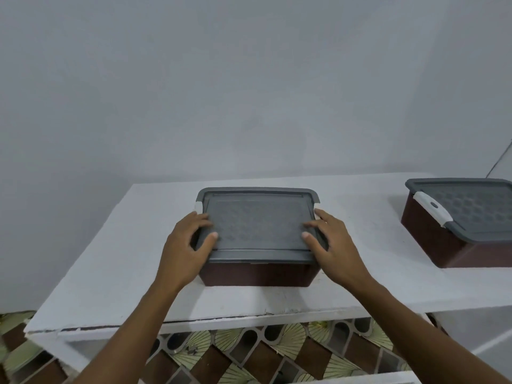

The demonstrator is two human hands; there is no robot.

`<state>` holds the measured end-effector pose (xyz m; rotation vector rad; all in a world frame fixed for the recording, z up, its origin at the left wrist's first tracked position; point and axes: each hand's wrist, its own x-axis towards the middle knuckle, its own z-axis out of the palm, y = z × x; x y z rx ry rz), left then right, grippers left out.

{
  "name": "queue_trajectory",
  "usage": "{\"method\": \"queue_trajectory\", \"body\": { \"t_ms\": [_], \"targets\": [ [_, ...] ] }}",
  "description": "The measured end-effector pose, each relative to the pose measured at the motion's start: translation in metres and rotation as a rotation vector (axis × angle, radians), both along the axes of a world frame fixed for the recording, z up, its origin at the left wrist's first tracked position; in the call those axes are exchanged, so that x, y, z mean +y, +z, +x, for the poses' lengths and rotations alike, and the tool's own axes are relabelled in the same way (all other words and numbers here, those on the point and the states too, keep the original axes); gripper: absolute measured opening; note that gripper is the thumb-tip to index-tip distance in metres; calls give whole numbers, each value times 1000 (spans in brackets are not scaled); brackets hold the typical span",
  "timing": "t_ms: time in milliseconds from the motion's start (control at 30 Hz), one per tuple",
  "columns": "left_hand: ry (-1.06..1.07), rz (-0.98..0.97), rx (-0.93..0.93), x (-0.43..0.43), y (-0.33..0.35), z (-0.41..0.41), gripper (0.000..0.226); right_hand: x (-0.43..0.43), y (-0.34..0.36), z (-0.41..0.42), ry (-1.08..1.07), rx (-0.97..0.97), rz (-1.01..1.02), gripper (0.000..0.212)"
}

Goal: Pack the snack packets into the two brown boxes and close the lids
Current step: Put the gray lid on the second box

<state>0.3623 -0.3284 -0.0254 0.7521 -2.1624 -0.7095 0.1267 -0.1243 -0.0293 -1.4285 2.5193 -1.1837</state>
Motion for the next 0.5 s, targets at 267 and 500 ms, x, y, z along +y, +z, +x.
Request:
{"method": "queue_trajectory", "body": {
  "t_ms": [267,500],
  "targets": [
    [160,13,86,3,-1,-19,38,-13,-3,-13,-46,69,-160,53],
    [191,25,122,-38,-5,-62,13,-52,-1,-56,-25,95,-186,51]
  ]
}}
